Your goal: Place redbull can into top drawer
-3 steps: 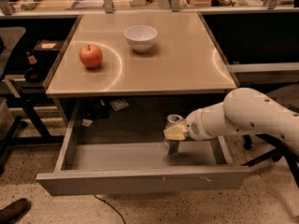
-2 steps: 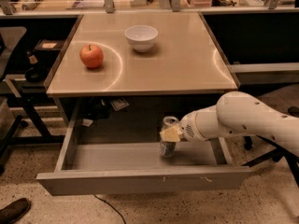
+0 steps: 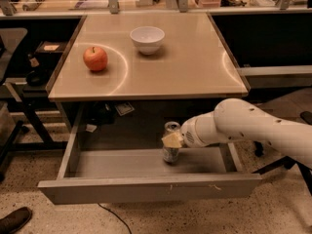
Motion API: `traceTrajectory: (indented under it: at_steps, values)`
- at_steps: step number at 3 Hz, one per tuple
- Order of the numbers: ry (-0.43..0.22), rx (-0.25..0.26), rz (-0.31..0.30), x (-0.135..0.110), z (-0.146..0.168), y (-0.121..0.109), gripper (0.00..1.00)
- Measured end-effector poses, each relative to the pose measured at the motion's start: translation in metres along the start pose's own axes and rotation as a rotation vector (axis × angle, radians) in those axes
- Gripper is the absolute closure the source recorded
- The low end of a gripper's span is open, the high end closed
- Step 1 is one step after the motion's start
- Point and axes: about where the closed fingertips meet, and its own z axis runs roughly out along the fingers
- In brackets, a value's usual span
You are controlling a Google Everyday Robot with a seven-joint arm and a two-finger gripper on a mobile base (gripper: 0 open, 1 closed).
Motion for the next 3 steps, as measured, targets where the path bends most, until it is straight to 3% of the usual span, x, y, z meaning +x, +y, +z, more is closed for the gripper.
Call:
traceTrajectory:
  at_steps: [2, 3]
  values:
    - [-0.025, 0.039, 0.001, -0.002, 0.009, -0.005, 1.00]
    - [-0.048, 0.068, 0.051, 0.005, -0.009, -0.004, 1.00]
